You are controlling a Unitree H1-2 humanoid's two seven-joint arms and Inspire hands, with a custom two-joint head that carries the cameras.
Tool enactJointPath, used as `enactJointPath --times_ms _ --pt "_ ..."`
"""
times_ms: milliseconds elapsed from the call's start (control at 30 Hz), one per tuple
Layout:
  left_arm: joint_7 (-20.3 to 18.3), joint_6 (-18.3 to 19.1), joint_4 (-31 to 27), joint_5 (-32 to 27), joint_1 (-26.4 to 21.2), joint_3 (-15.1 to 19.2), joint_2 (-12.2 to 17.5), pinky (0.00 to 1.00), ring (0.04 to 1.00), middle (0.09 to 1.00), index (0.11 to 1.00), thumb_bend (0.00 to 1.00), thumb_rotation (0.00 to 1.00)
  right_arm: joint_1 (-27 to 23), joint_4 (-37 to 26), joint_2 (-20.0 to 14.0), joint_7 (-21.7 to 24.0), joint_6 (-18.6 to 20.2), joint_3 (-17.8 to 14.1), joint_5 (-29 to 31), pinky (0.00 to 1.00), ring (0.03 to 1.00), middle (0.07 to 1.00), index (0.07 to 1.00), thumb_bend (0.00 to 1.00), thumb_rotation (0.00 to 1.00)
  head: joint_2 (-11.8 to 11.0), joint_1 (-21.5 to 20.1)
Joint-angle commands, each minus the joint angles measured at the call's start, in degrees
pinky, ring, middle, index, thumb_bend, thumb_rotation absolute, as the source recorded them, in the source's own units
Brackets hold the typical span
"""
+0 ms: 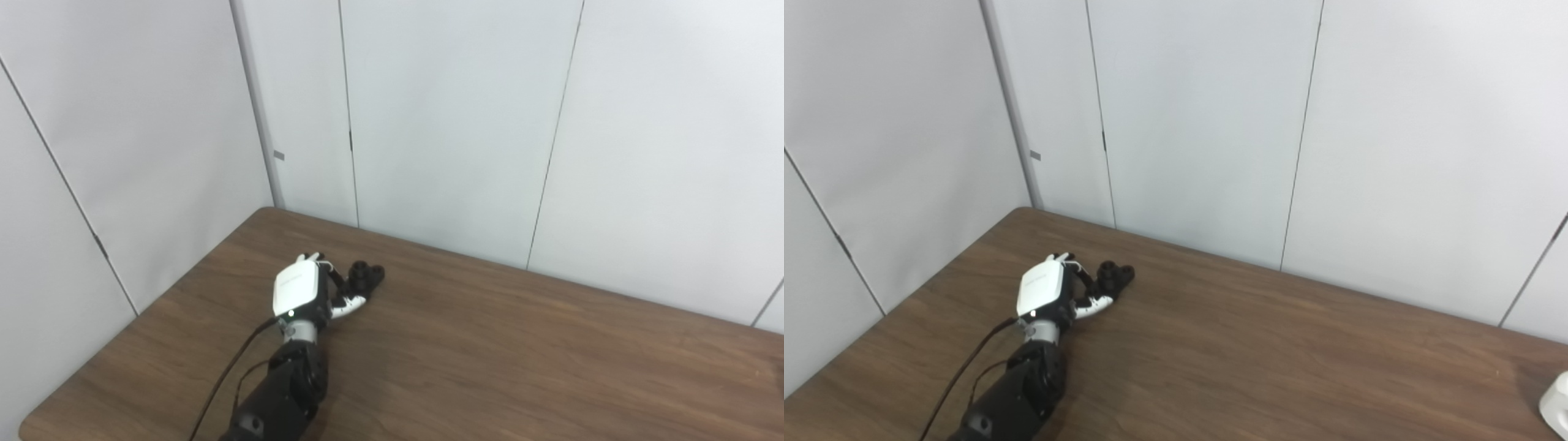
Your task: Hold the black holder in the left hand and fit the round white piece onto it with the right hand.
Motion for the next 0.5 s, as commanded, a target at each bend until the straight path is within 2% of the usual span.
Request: enactJointPath --times_ms 0,167,467 --pt "-5.74 -1.25 -1.23 -0.73 2.1 -2.85 -1.8 0.95 0.967 0.897 0.48 0.52 0.04 1.5 1.36 1.9 0.2 0.55 1.66 -1.0 0.53 0.753 0.832 0.822 1.0 0.79 0.02 -0.12" --pt "-8.17 -1.12 -5.65 -0.81 3.61 -3.49 -1.67 0.94 0.964 0.894 0.48 0.52 0.04 1.23 1.15 2.13 -0.1 1.16 1.94 -0.89 0.49 0.742 0.828 0.819 1.0 0.79 -0.16 -0.66" --pt "-12.9 -4.19 -13.59 -1.32 6.93 -4.98 -0.98 0.95 0.963 0.894 0.48 0.52 0.04 1.32 -0.45 2.6 -0.48 2.36 2.21 -1.36 0.48 0.75 0.836 0.83 1.0 0.78 0.34 -3.31"
